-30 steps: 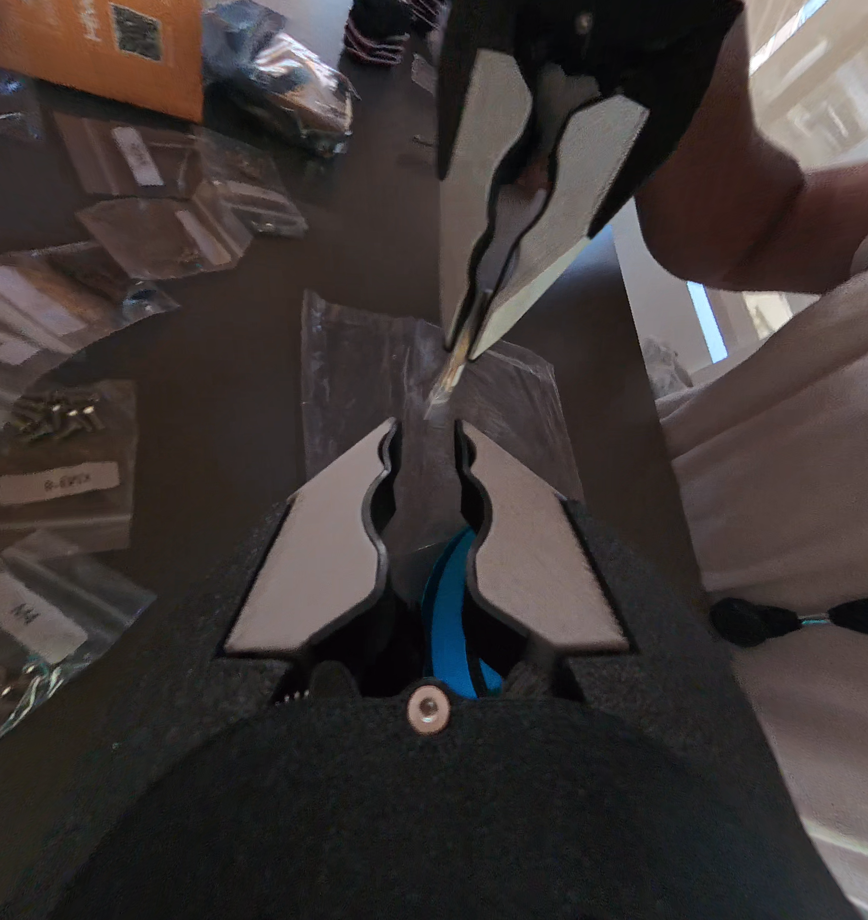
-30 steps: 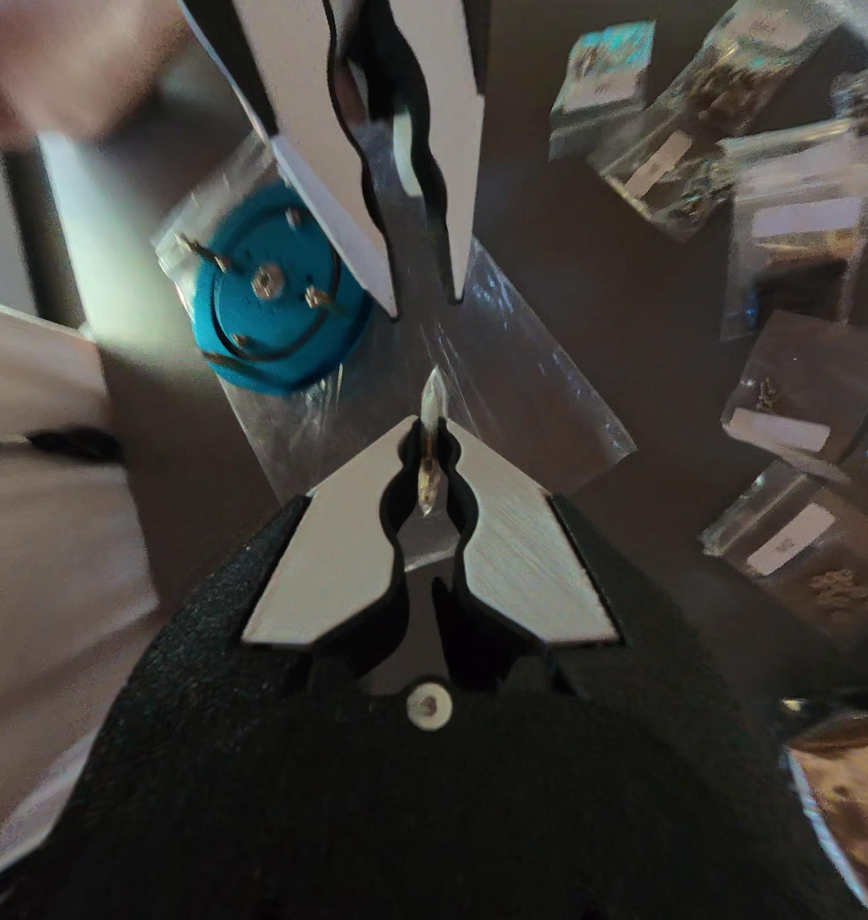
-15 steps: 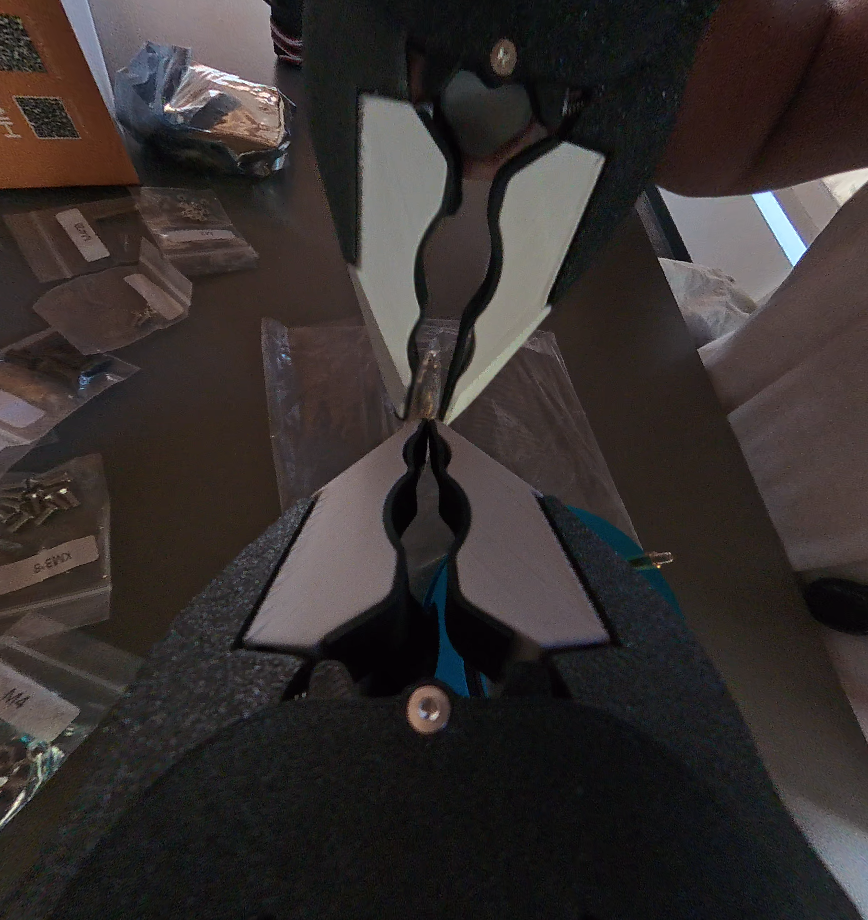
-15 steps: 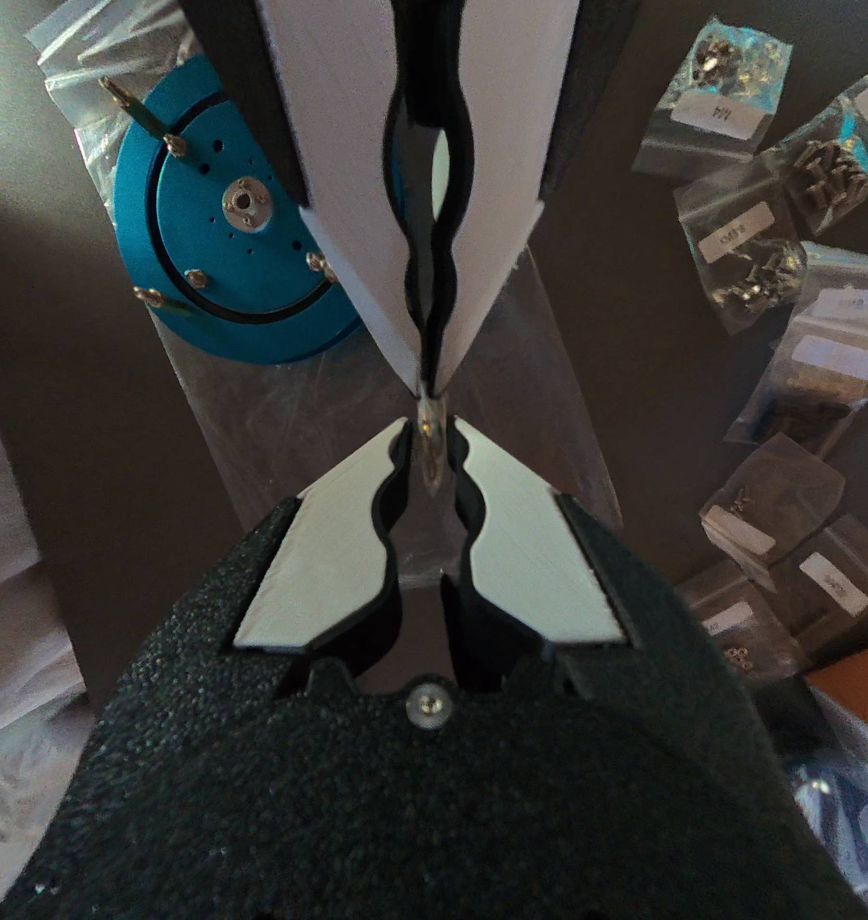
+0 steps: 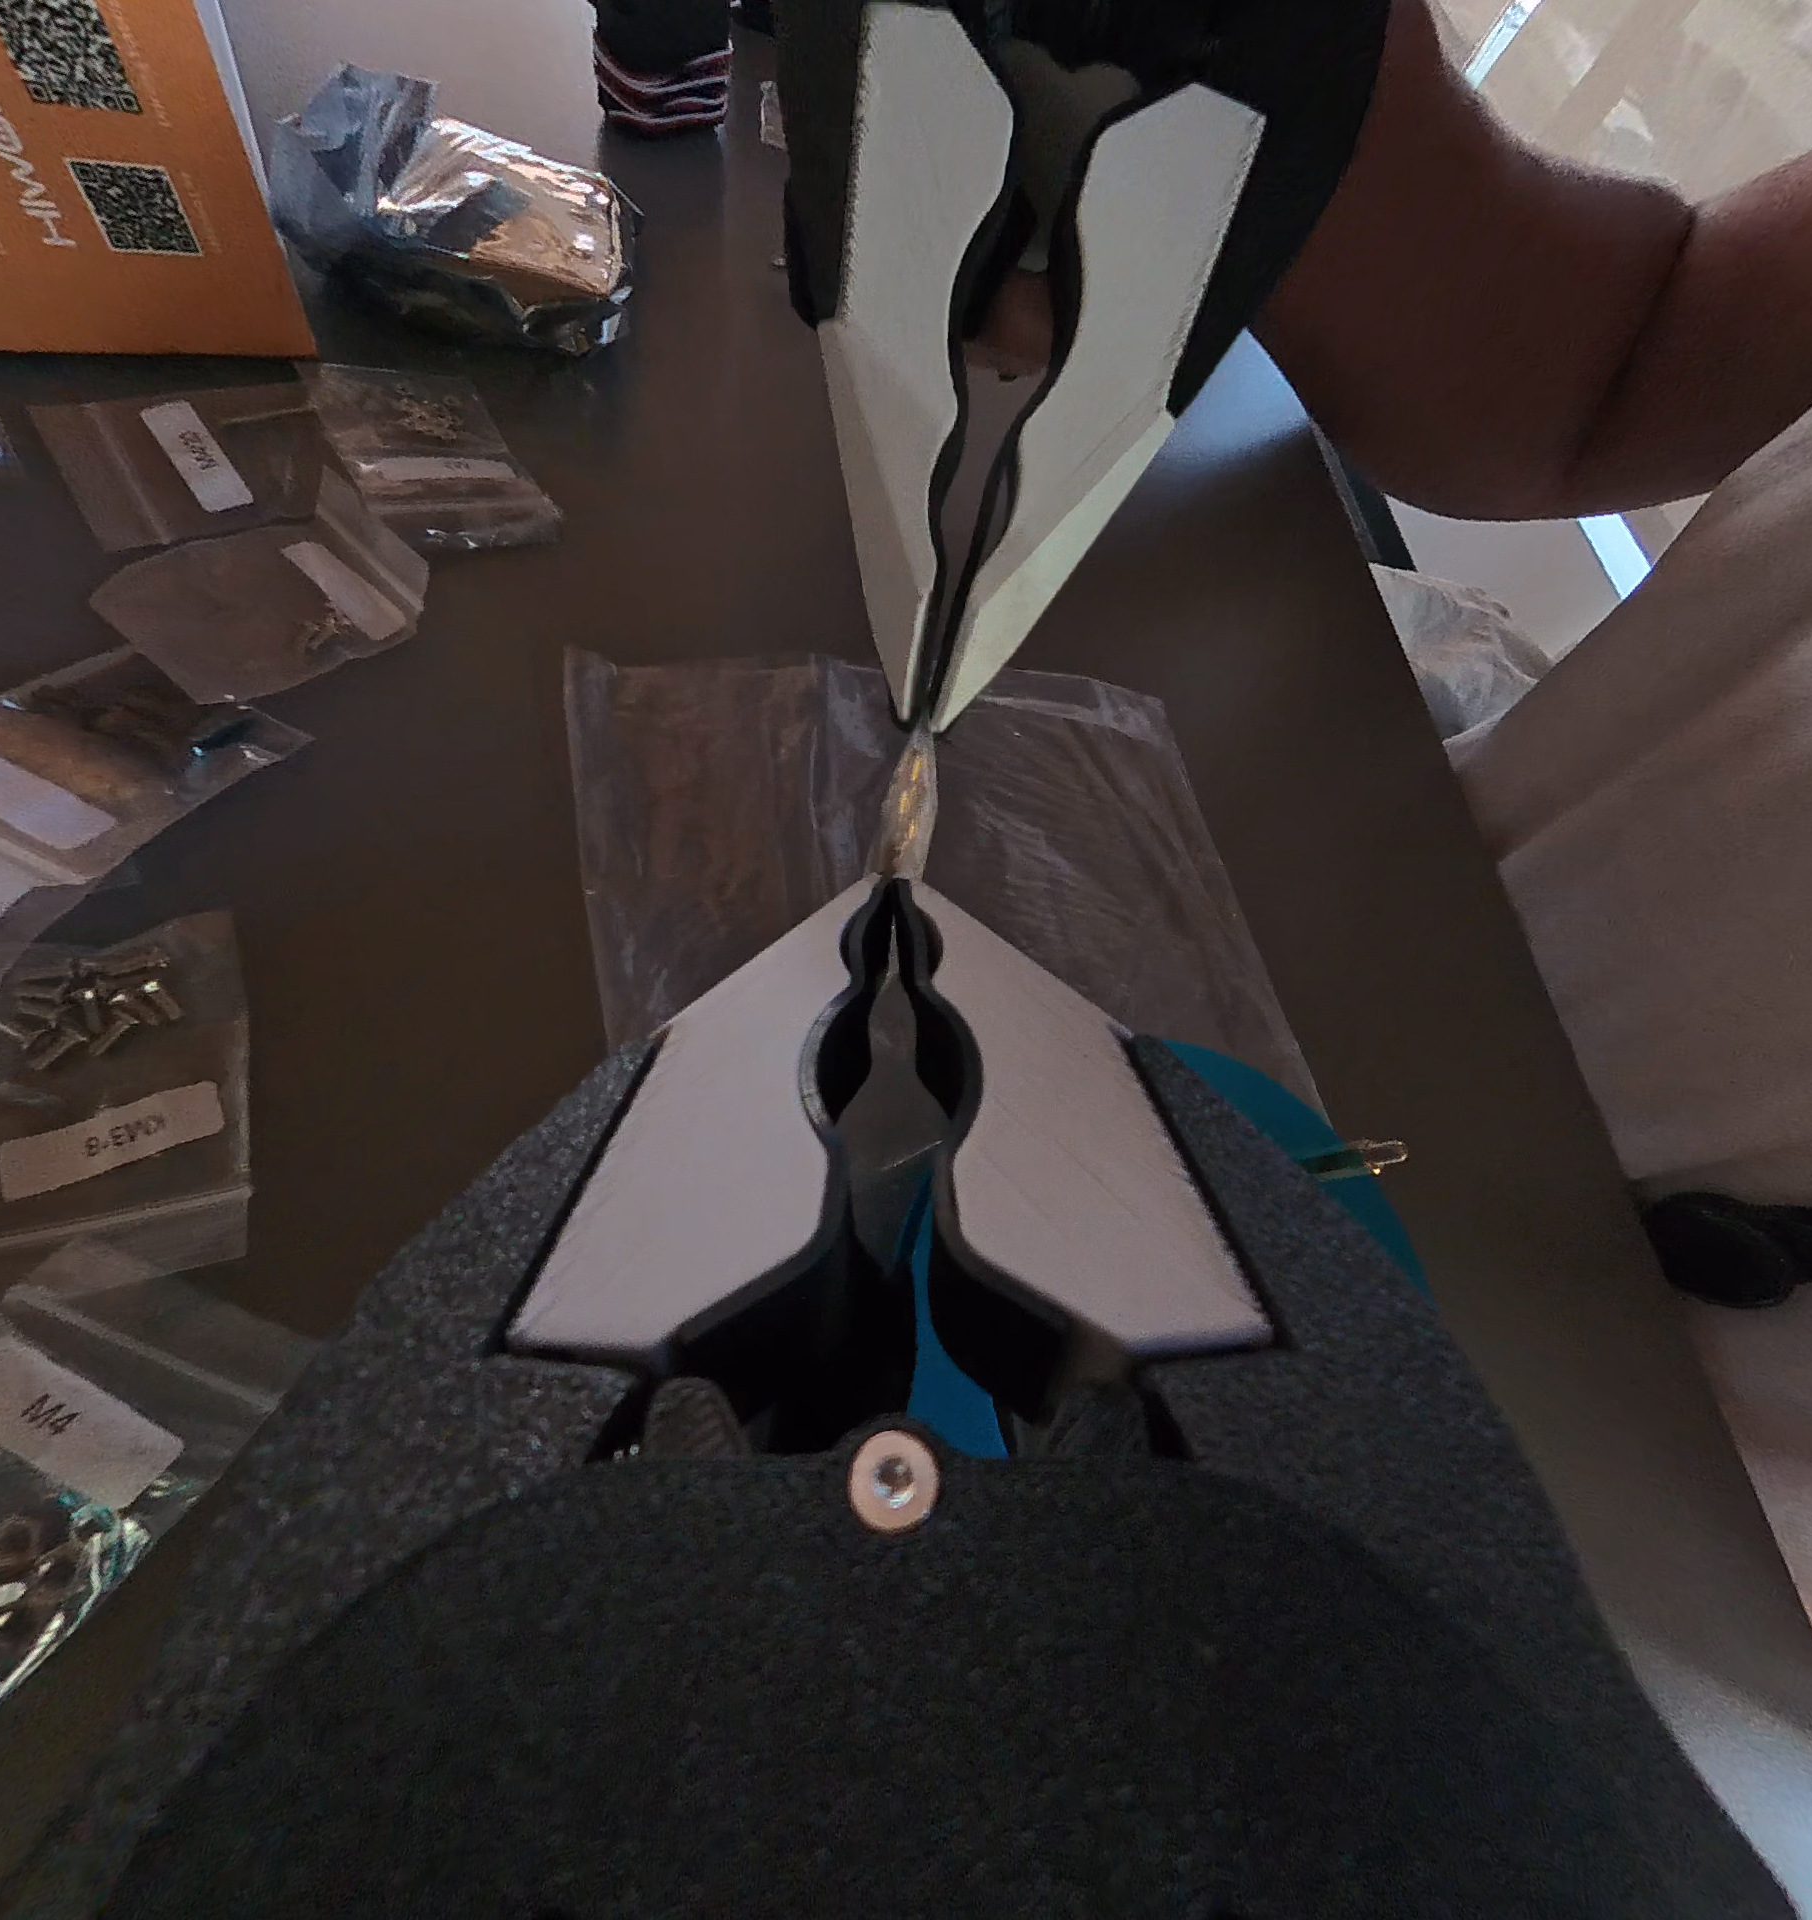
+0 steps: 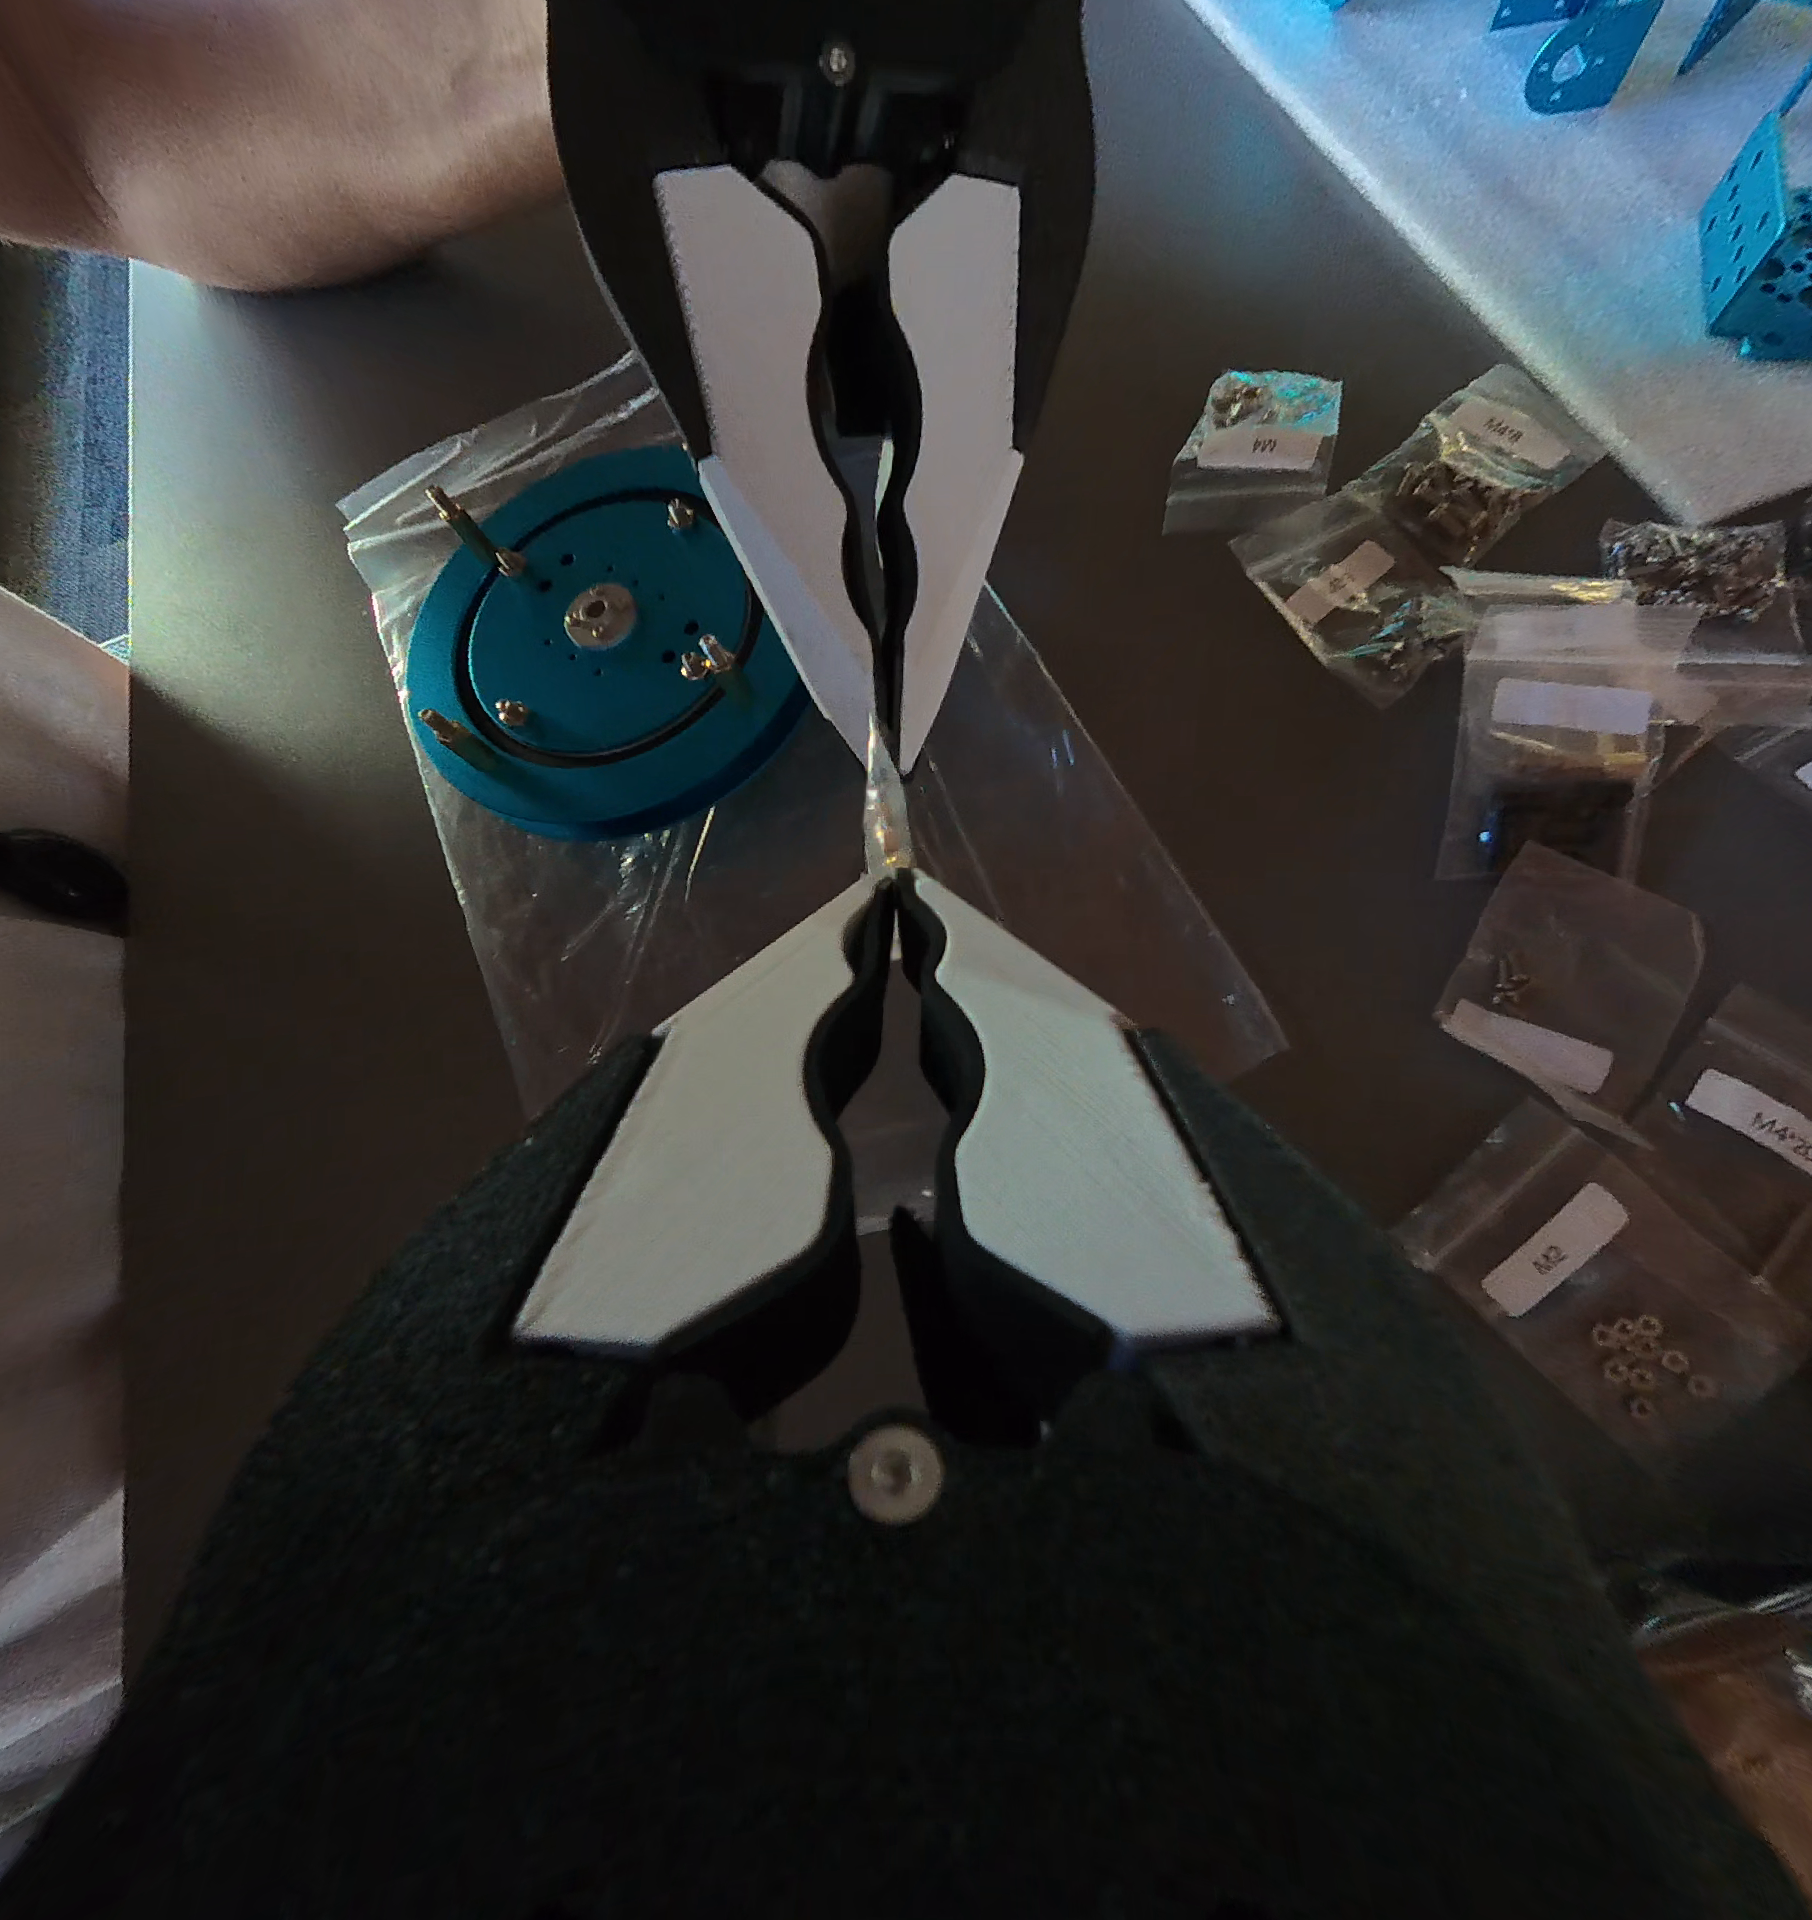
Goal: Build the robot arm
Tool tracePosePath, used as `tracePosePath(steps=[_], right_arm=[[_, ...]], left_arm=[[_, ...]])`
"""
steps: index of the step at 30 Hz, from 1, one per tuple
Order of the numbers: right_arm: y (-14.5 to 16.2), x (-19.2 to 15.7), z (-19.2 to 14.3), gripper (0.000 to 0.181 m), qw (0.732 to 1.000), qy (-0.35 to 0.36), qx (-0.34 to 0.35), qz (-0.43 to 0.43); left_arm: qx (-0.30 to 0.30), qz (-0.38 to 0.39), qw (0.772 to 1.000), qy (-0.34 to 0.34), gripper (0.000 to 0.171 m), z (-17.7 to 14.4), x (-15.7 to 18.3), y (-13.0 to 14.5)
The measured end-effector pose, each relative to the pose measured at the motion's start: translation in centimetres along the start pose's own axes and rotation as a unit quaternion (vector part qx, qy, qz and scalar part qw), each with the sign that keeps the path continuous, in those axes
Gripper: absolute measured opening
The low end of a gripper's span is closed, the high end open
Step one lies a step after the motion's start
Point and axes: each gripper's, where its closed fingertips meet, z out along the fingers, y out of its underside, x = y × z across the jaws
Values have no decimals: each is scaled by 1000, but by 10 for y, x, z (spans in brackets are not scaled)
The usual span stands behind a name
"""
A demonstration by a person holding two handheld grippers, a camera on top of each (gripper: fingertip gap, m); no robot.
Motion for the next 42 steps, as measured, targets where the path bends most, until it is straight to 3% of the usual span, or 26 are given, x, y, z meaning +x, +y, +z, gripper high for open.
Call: tracePosePath(steps=[4, 11, 25, 28, 31, 33, 37, 42], right_arm=[[-15, -2, -8, 0, 999, -10, 32, 4], [-21, 1, -15, 0, 1000, 7, 28, -9], [-52, 14, -40, 0, 995, 68, 68, -41], [-57, 13, -41, 3, 993, 47, 106, -20], [-59, 13, -40, 33, 988, 2, 152, 25], [-57, 13, -35, 35, 982, -39, 177, 58], [-58, 1, -30, 25, 969, -114, 203, 86], [-62, 0, -33, 15, 963, -128, 219, 89]], left_arm=[[21, -2, 1000, 10, 0, -5, 3, -8], [36, 4, 999, 7, 0, -10, 4, -16], [115, 31, 991, -56, 0, -25, -5, -49], [130, 16, 990, -47, 0, -31, -6, -53], [167, -5, 986, -13, 0, -40, -1, -62], [194, -20, 981, 11, 0, -48, 2, -68], [244, -58, 967, 55, 0, -64, 2, -78], [255, -71, 962, 68, 0, -72, -1, -78]])
